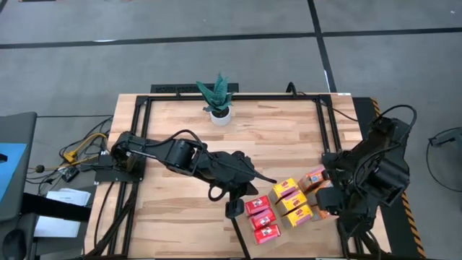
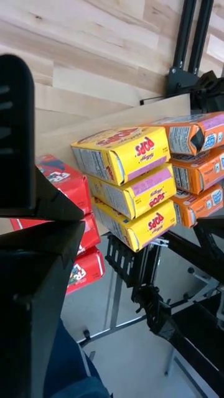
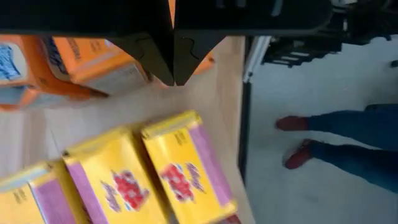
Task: Stack cereal on shelf
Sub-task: Adjust the colored cereal boxes on the shelf
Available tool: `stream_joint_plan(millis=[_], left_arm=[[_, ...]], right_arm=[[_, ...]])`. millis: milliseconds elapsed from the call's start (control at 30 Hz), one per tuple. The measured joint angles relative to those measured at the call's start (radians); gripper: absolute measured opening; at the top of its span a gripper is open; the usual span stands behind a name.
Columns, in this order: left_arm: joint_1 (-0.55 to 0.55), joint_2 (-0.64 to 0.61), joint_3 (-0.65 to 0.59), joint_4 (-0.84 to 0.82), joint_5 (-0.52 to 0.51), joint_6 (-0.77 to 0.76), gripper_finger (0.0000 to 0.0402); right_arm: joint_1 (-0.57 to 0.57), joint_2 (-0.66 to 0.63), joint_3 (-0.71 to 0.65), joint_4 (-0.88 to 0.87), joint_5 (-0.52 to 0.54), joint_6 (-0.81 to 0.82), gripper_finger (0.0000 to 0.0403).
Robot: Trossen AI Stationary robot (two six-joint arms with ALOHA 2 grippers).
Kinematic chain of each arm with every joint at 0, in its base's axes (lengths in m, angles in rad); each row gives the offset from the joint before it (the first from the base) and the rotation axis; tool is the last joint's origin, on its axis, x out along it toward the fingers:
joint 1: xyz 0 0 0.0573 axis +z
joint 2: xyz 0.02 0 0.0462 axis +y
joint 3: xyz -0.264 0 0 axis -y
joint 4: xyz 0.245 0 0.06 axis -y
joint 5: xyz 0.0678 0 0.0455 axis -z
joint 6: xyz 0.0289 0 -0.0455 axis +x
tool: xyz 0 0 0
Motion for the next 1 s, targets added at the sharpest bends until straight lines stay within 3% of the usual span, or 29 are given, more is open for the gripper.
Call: stream_joint_plan(millis=[367,667,800,1000], left_arm=[[0.002,0.0,0.0,-0.001,0.0,0.01,0.0],[0.002,0.0,0.0,-0.003,0.008,0.01,0.0],[0.002,0.0,0.0,-0.008,0.008,0.01,0.0],[0.002,0.0,0.0,-0.011,0.008,0.01,0.0]], right_arm=[[0.005,0.001,0.0,-0.069,0.0,0.063,0.0013],[0.012,0.001,0.0,-0.058,-0.008,0.078,0.0018],[0.033,0.001,0.0,0.025,-0.008,0.05,0.0014],[0.039,0.031,0.0,-0.021,-0.008,0.064,0.0016]])
